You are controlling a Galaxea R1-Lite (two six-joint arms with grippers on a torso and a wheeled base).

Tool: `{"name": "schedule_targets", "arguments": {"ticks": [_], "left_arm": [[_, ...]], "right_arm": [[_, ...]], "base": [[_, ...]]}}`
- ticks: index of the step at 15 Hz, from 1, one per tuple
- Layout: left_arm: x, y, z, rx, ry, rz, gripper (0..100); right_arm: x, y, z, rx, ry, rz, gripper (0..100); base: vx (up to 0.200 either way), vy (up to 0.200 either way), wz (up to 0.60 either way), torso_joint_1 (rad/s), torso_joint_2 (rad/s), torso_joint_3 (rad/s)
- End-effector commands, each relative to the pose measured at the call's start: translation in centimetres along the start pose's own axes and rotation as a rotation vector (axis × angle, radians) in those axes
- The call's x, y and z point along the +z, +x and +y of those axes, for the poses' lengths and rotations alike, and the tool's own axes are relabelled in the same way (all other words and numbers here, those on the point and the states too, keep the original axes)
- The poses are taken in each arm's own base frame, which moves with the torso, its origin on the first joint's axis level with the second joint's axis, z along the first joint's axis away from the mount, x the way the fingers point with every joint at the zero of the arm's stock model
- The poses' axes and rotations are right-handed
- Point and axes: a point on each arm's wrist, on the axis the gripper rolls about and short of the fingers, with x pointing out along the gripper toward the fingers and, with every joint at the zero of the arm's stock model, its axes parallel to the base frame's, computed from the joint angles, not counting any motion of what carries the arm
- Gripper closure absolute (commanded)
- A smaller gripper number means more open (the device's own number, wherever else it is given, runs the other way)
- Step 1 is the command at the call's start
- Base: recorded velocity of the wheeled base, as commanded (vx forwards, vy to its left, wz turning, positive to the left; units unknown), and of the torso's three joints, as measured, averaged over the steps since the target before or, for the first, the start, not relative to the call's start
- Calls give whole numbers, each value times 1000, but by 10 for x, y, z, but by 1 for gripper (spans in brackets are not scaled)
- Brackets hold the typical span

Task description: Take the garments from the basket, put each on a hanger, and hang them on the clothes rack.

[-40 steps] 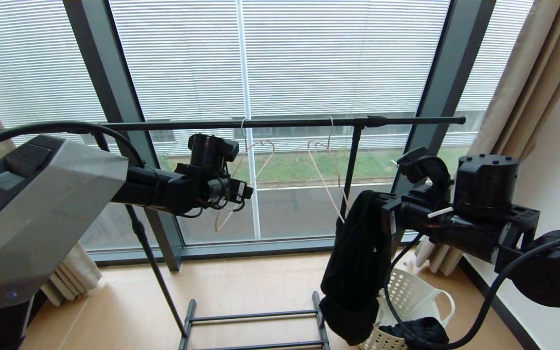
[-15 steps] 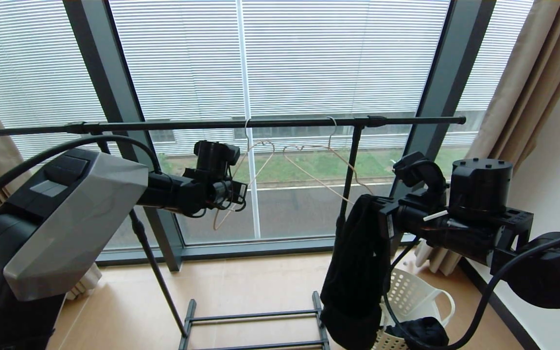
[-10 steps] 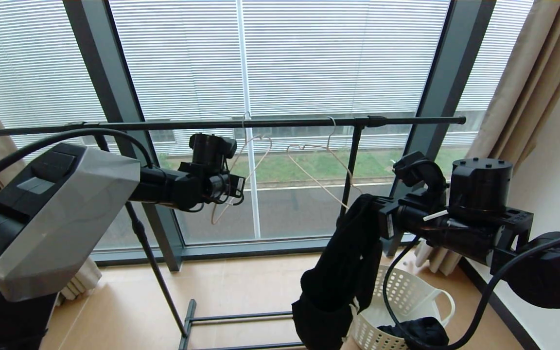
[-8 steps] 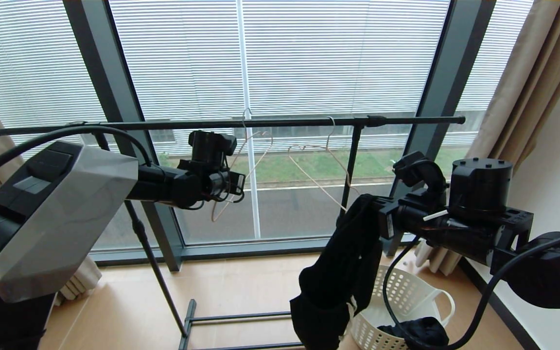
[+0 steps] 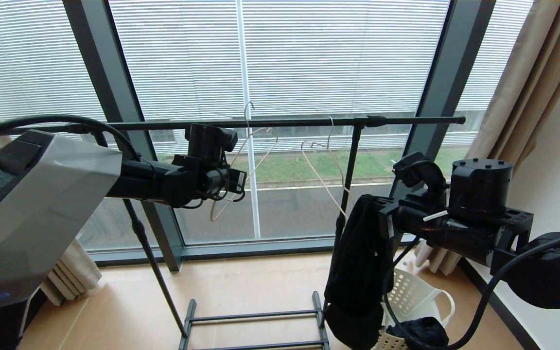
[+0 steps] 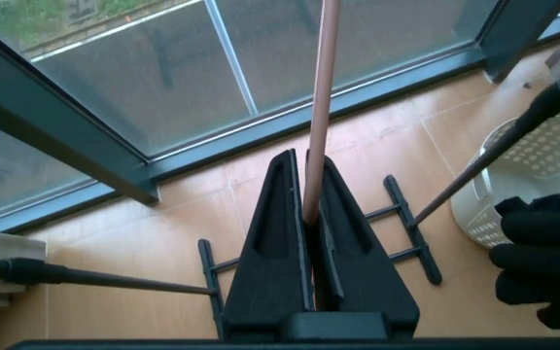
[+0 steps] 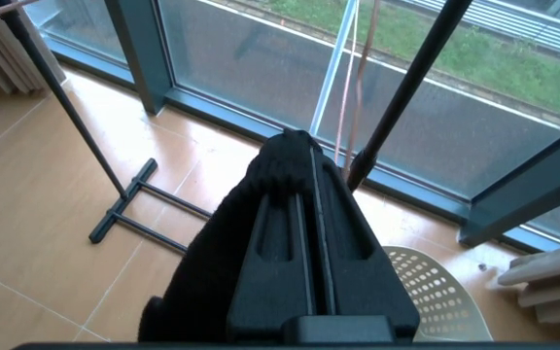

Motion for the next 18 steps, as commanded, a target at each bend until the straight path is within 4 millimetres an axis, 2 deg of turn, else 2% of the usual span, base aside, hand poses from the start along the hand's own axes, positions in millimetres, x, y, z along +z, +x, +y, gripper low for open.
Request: {"name": "schedule_targets", "arguments": {"ticks": [1,3,5,6,8,10,12,15,17,18], "left_arm": [[4,-22,-6,-16,10,-1,100],[-3,-45,-13,-43,29,25,100],[-17,-72,-12,-55,32,33,100],[-20,-75,-12,-56,32,29,100],[-46,-112,-14,-79,47,-30,100],[-68,-136,-10,-87,53,-20,100],[-91,-152,-9,-93,52,-12,100],[-131,-171,-20,-149,62,-60,100],[-144,-173,-24,-193,79,-88,100],[-143,-174,-27,-200,84,-98,100]], "right_arm": [[-2,2,0,1,-1,6,100],[-1,1,0,1,-1,1,100],[5,-4,0,-1,-1,-20,100],[6,-5,0,-1,-1,-23,100],[11,-11,0,-4,-4,-43,100],[13,-11,0,-14,-4,-49,100],[12,-11,4,-3,-7,-46,100],[14,-9,5,-32,-19,-49,100],[12,-8,4,-67,-49,-37,100],[12,-7,3,-79,-57,-39,100]], "base": [[0,0,0,0,0,0],[0,0,0,0,0,0],[0,0,0,0,0,0],[0,0,0,0,0,0],[0,0,0,0,0,0],[0,0,0,0,0,0],[0,0,0,0,0,0],[0,0,0,0,0,0],[0,0,0,0,0,0],[0,0,0,0,0,0]]}}
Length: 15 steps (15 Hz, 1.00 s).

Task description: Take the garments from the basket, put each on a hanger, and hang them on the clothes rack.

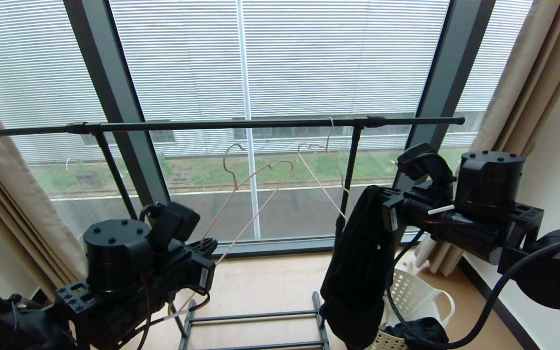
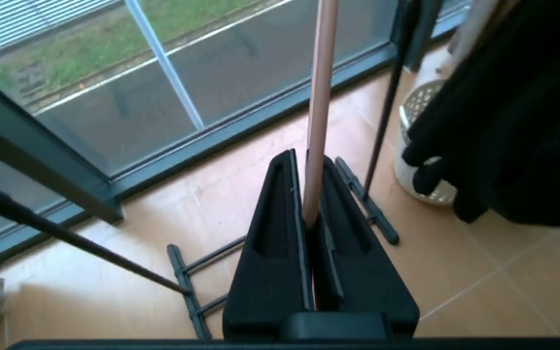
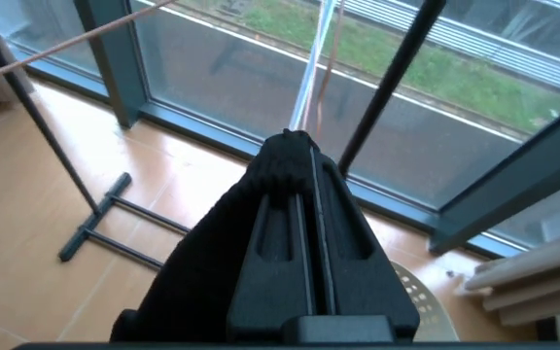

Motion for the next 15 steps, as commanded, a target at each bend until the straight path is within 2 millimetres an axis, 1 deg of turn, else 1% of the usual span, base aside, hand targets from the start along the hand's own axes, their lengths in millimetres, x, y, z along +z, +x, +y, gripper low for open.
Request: {"name": "schedule_targets", "arguments": {"ticks": [1,3,6,8,10,12,15], "left_arm": [[-11,-6,-12,-47,25,37,100],[-12,-11,-15,-63,28,35,100],[-13,-21,-18,-90,38,31,100],[-15,-23,-22,-122,52,34,100],[-12,-30,-28,-158,59,12,100],[-14,-34,-31,-214,68,11,100],[-17,-36,-33,-234,102,16,100]], "right_arm": [[-2,4,0,-28,-6,11,100],[-5,9,-1,-98,-38,31,100],[-6,10,-3,-184,-74,43,100],[-6,11,-7,-208,-76,47,100],[-8,15,-16,-243,-91,60,100],[-7,16,-17,-284,-96,65,100],[-11,21,-17,-291,-98,79,100]], "base": [[0,0,0,0,0,0],[0,0,0,0,0,0],[0,0,0,0,0,0],[0,0,0,0,0,0],[0,0,0,0,0,0],[0,0,0,0,0,0],[0,0,0,0,0,0]]}}
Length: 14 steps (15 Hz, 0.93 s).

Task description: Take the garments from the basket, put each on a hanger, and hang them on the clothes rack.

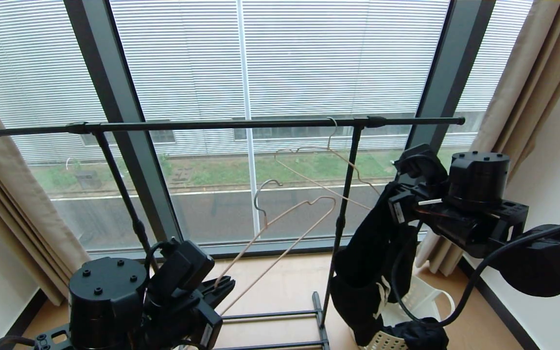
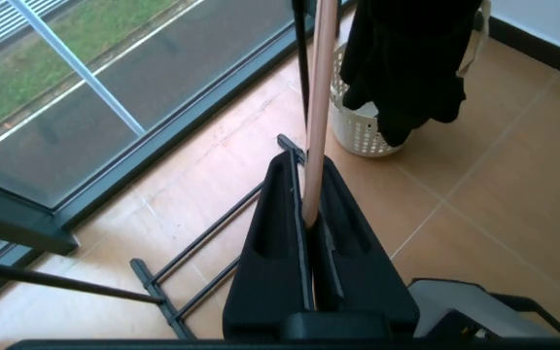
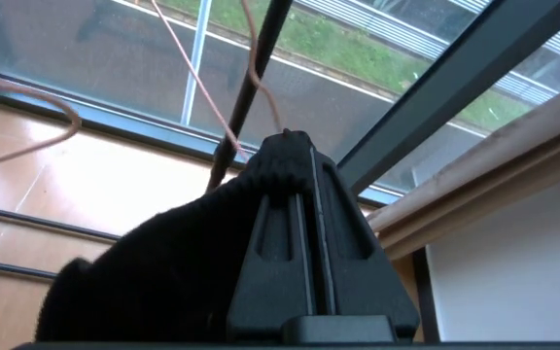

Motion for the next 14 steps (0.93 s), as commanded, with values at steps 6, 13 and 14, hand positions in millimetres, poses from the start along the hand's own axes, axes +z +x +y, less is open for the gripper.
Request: {"name": "schedule_targets", "arguments": {"ticks": [6,13,14], "left_arm": [[-1,-6,-14,-100,22,-10,100],[-2,-9,-21,-163,21,-12,100],[-3,-8,-22,-164,21,-6,100]], "right_arm": [[-2,6,3,-25,-4,15,100],[0,3,12,0,-10,5,100],[-1,2,14,8,-12,8,100]], "base": [[0,0,0,0,0,0],[0,0,0,0,0,0],[0,0,0,0,0,0]]}}
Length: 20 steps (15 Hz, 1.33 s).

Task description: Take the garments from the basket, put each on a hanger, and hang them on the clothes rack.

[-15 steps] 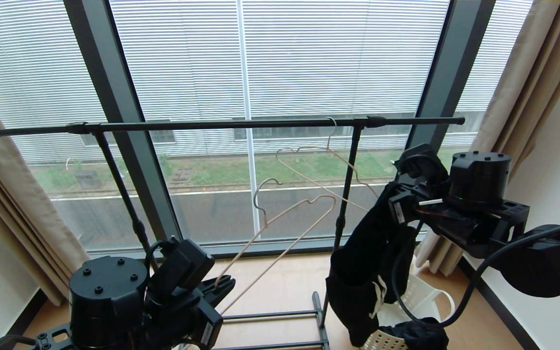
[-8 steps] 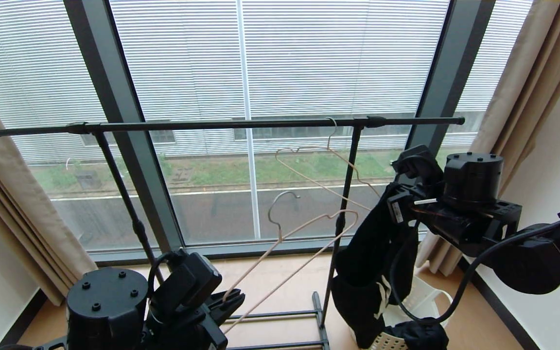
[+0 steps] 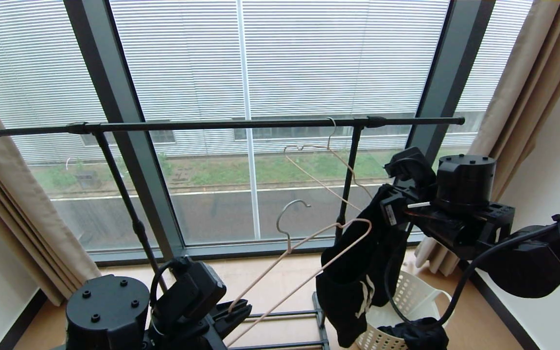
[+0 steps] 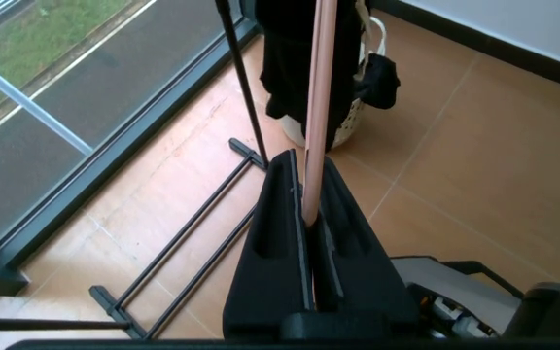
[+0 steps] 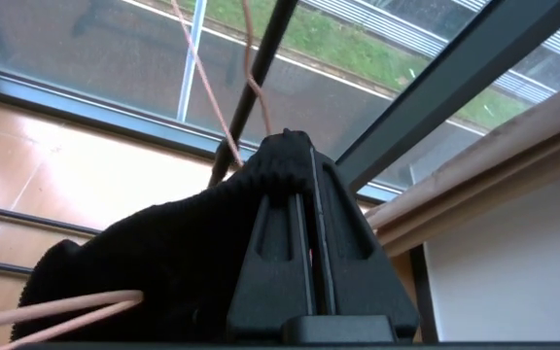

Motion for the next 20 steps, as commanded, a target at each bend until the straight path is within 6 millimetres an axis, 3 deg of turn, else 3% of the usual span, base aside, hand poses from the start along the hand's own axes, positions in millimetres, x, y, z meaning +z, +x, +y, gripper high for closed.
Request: {"name": "schedule_targets", "arguments": {"ticks": [1,6,13,20], "left_arm": [[-2,2,0,0,0,10,100],[-5,6,4,16,-9,29,100],[-5,7,6,22,-12,32,100],[-5,1,1,4,-1,21,100]], "right_arm": [[1,-6,8,26,-8,-6,100],[7,-34,38,51,-25,-61,100],[11,-60,63,103,-37,-116,100],[15,-34,68,2,19,-95,100]], "base": [[0,0,0,0,0,0],[0,0,0,0,0,0],[0,0,0,0,0,0],[0,0,0,0,0,0]]}}
